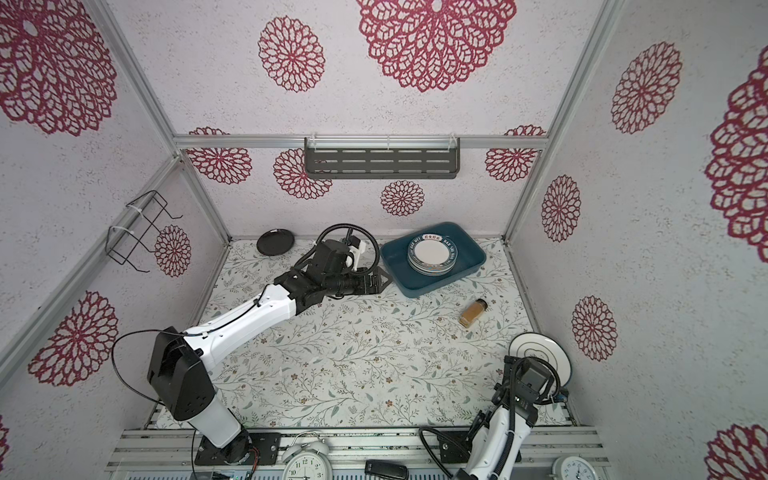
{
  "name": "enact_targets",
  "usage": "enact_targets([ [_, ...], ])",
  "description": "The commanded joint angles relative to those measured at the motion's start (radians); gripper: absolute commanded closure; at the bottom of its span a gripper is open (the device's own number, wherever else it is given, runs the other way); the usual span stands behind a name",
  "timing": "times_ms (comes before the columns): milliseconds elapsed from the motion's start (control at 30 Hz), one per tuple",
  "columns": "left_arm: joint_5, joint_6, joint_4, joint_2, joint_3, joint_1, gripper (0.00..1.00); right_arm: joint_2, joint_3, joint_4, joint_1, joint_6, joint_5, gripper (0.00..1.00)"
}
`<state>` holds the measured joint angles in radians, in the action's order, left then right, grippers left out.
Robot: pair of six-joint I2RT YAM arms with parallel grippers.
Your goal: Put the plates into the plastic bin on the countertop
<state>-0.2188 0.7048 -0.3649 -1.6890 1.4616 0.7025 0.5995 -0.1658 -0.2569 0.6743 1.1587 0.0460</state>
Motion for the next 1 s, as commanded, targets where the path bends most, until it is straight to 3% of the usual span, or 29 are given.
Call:
enact_targets([
  [0, 0.008, -0.026, -0.011, -0.001, 0.037, 0.001, 0.03, 0.049, 0.063, -0.044, 0.025, 0.044, 0.016, 0.12],
  [500, 0.01, -0.041, -0.041, -0.013, 0.069, -0.012, 0.03, 0.048, 0.158, 0.08, 0.078, 0.186, 0.05, 0.23],
  [900, 0.026, -0.034, -0.042, -0.009, 0.062, -0.017, 0.03, 0.045, 0.185, 0.116, 0.092, 0.244, 0.064, 0.38],
  [967, 0.027, -0.034, -0.042, -0.01, 0.062, -0.018, 0.03, 0.059, 0.191, 0.133, 0.096, 0.253, 0.072, 0.44],
])
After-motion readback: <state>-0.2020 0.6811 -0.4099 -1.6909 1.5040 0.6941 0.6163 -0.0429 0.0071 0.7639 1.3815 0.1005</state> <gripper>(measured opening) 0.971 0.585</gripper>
